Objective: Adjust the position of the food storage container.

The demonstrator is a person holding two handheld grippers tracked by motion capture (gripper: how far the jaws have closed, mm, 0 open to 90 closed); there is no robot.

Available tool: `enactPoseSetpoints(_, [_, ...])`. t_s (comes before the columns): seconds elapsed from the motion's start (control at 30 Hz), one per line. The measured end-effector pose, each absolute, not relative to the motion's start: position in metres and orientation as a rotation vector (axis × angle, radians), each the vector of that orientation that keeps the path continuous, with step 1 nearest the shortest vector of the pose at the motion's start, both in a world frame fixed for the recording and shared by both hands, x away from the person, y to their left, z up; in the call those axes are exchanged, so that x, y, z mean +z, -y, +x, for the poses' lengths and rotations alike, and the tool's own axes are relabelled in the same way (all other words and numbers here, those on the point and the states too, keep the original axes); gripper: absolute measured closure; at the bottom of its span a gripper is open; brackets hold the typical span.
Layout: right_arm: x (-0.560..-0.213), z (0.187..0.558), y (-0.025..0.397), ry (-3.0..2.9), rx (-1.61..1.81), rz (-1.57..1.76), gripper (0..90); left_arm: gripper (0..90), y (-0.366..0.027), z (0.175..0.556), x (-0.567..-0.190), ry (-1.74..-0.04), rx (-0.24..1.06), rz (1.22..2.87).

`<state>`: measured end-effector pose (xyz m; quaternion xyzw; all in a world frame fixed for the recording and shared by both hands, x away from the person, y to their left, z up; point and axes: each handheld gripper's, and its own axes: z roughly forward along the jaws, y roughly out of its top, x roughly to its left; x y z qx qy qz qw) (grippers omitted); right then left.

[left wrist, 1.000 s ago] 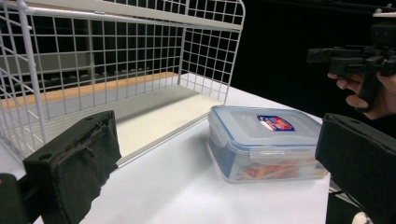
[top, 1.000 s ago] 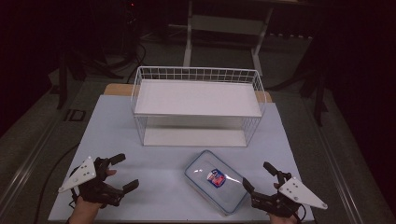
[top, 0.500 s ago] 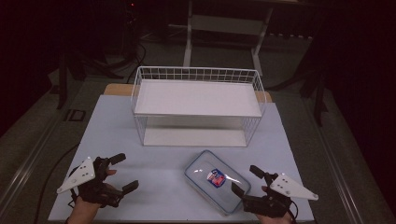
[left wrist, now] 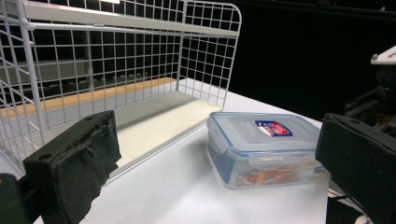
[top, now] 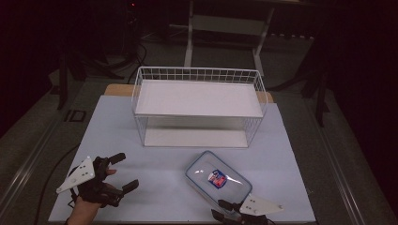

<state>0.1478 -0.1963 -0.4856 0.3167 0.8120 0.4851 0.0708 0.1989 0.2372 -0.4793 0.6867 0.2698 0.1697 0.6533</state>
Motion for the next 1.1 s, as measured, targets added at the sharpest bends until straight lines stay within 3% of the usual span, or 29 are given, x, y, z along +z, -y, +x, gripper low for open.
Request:
enactPoseSetpoints(0.13, [-0.491,0.145,0.195,-2.485,1.385,0.958,83.2,0.0,-0.237,0.2,-0.479,-0.613,0.384,1.56])
enactPoseSetpoints(0.3, [-0.497,0.146,0.195,-2.528,1.336,0.974,89.5,0.0,-0.236,0.2,-0.48,-0.61,0.381,1.565])
enactPoseSetpoints(0.73, [-0.502,0.155,0.201,-2.541,1.186,1.046,89.9,0.0,-0.234,0.201,-0.481,-0.605,0.375,1.577])
enactPoseSetpoints(1.1, [-0.495,0.18,0.241,-2.328,1.111,1.15,89.9,0.0,-0.232,0.201,-0.482,-0.601,0.376,1.592])
